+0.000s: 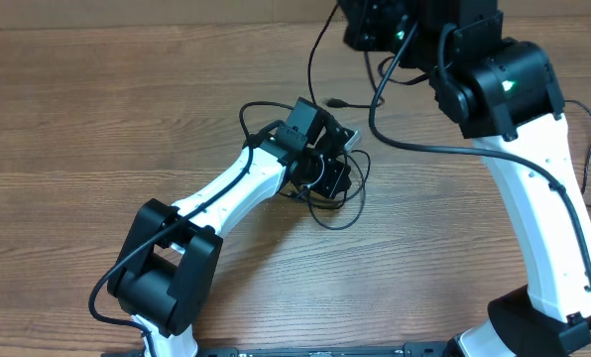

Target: Untangle cables

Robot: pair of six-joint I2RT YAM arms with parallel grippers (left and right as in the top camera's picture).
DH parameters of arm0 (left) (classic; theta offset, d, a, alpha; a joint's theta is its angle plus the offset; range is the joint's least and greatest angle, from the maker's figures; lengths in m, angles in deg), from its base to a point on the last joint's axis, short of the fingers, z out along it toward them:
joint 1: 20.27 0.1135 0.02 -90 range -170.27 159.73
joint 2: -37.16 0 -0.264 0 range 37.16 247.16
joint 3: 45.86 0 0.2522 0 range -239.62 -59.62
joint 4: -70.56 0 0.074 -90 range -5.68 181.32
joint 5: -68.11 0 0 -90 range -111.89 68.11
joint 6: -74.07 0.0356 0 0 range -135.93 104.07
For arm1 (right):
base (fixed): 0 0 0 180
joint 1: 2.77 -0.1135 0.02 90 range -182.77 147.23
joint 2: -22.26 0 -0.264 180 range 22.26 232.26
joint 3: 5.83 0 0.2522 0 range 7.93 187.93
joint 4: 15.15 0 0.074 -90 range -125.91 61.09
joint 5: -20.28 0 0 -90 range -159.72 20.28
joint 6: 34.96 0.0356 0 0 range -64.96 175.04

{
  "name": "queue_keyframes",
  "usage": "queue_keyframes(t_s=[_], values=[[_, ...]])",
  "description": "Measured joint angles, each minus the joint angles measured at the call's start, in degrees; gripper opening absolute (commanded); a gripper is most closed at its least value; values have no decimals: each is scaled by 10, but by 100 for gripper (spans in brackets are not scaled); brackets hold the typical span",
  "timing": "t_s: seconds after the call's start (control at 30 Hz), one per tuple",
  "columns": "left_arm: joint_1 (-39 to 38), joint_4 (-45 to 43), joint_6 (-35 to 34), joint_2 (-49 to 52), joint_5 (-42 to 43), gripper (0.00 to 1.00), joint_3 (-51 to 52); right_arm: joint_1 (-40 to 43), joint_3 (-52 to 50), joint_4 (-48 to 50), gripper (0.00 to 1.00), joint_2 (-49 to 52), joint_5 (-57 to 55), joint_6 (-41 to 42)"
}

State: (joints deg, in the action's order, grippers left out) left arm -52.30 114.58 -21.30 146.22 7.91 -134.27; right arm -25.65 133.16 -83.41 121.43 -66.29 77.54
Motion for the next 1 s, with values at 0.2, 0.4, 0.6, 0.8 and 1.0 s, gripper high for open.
queue_keyframes(t_s=[0.2, 0.4, 0.6, 0.8, 1.0], values=[[28, 33, 0, -5, -19, 4, 2, 65, 0, -78, 4, 0, -46, 0], [104, 36, 0, -84, -27, 4, 5, 141, -1, -179, 4, 0, -59, 0], [140, 27, 0, -205, -26, 4, 5, 173, -2, -254, 4, 0, -58, 0], [126, 28, 0, -239, -22, 4, 5, 172, -3, -312, 4, 0, -58, 0], [121, 14, 0, -239, -21, 10, 5, 172, -14, -346, 4, 0, -59, -5]])
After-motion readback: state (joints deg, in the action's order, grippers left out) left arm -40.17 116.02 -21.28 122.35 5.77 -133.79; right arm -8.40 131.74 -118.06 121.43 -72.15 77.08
